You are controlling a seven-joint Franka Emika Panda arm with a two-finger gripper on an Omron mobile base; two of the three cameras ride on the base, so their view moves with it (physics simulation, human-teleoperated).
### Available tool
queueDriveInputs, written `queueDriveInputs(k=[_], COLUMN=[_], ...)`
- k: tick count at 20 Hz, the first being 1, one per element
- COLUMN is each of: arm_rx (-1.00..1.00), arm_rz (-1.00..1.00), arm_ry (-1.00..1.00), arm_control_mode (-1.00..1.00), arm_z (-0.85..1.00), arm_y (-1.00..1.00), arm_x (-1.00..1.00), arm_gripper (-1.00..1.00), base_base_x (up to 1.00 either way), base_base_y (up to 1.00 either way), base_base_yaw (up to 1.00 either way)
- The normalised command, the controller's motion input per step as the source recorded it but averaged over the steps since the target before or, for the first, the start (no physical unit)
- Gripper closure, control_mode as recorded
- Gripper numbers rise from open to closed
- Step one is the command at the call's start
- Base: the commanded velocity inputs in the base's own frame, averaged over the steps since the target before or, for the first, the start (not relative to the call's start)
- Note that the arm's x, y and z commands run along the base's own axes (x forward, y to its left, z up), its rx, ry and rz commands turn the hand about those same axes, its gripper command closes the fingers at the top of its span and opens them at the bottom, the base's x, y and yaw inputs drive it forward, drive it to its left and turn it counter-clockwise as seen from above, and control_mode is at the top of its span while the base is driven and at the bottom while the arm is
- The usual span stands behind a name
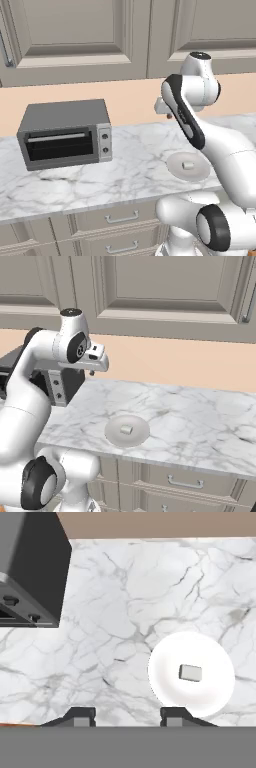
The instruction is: Pick up the marshmallow and place it in the cup of hot chocolate on the dining counter.
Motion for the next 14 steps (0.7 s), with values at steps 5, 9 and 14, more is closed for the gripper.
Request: queueDriveInputs(k=[5, 9, 14], arm_rx=[0.00, -0.02, -0.04], arm_rz=[0.00, 0.00, 0.18], arm_ry=[-0.05, -0.01, 0.00], arm_control_mode=[-1.00, -1.00, -1.00], arm_z=[0.00, -0.07, -0.25], arm_y=[0.00, -0.01, -0.25], arm_x=[-0.67, -1.00, -0.67], arm_gripper=[-1.00, -1.00, -1.00], base_base_x=[0.00, 0.00, 0.00], base_base_y=[0.00, 0.00, 0.00], base_base_yaw=[0.00, 0.00, 0.00])
